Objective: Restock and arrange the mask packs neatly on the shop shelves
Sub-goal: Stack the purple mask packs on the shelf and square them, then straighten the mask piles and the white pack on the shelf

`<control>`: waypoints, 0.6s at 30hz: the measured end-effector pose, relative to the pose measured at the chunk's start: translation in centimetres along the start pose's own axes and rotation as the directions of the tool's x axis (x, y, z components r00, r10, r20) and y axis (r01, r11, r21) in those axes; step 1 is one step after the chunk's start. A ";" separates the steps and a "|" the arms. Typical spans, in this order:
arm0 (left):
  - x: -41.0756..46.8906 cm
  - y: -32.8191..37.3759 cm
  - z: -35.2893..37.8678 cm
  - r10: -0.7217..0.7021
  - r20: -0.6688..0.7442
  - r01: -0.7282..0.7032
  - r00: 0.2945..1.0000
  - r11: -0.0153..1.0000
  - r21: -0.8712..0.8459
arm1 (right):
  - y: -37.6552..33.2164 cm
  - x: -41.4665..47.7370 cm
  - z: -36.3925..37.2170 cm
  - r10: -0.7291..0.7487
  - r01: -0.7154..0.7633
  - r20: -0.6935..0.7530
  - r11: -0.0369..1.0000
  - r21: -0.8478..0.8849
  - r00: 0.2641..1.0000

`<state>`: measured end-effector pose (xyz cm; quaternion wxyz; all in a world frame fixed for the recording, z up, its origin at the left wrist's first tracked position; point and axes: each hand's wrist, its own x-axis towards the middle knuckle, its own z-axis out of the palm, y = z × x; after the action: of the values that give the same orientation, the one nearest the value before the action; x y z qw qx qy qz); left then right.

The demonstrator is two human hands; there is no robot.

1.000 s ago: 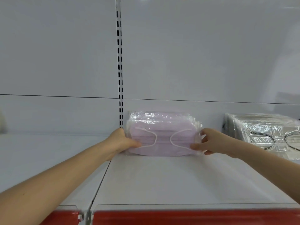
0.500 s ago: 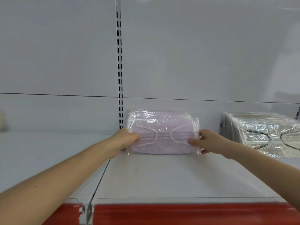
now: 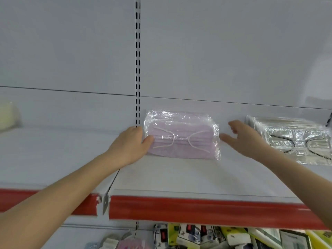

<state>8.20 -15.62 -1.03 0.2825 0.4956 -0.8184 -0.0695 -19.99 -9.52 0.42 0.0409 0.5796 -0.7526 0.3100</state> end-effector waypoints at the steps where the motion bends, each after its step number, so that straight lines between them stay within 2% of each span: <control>1: -0.9 -0.1 -0.1 0.083 -0.046 -0.081 0.996 0.996 0.037 | -0.6 -0.5 -0.2 -0.037 0.037 -0.050 0.999 -0.001 0.998; 3: -3.3 0.0 -0.3 0.183 -0.113 -0.178 0.977 0.982 0.057 | -2.1 -1.6 -0.3 -0.121 0.123 -0.085 0.992 0.019 0.989; 7: -7.7 -0.6 -1.7 0.231 -0.193 -0.220 0.953 0.972 0.076 | -5.9 -4.0 1.2 -0.295 0.294 0.010 0.955 0.035 0.955; 10: -10.3 -2.7 -3.3 0.199 -0.248 -0.193 0.948 0.980 0.046 | -9.5 -5.1 2.5 -0.390 0.380 0.075 0.917 0.120 0.918; 13: -12.9 -5.7 -6.0 0.169 -0.308 -0.160 0.936 0.986 0.054 | -13.9 -6.2 3.8 -0.435 0.402 0.132 0.890 0.214 0.891; 18: -17.6 -13.0 -12.0 0.028 -0.385 0.004 0.922 0.997 0.082 | -23.0 -8.5 7.2 -0.529 0.473 0.171 0.835 0.280 0.831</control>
<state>30.78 -5.11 -3.14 0.4181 0.5055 -0.7520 0.0646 5.57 -9.13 0.74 -0.0369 0.7914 -0.5320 0.2988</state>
